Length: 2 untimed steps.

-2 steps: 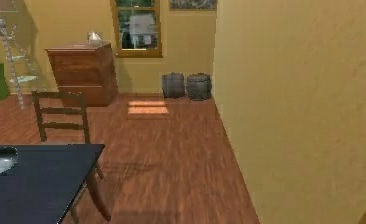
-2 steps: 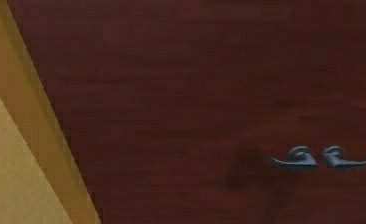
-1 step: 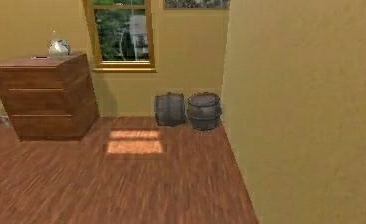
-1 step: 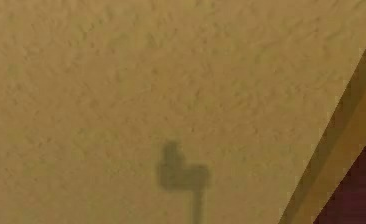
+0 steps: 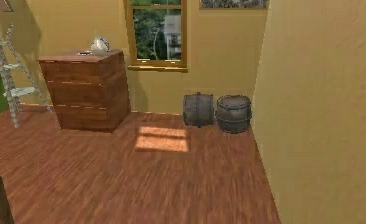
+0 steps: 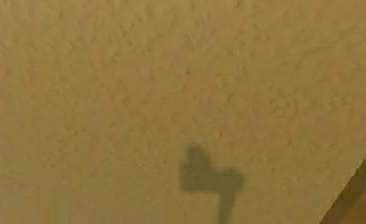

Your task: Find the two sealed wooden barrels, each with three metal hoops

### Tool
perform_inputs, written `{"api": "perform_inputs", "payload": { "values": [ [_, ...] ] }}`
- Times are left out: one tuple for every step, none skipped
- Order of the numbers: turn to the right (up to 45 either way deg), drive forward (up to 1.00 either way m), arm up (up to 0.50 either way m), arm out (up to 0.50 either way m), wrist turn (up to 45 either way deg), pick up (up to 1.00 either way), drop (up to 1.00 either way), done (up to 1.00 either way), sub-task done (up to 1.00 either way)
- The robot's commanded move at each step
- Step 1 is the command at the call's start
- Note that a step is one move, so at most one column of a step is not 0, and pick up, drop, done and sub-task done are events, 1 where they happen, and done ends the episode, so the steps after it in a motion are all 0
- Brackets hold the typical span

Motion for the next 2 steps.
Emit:
{"api": "perform_inputs", "payload": {
  "values": [
    [0.0, 0.25, 0.0, 0.0, 0.0, 0.0, 0.0, 0.0, 0.0],
    [0.0, 1.0, 0.0, 0.0, 0.0, 0.0, 0.0, 0.0, 0.0]
  ]
}}
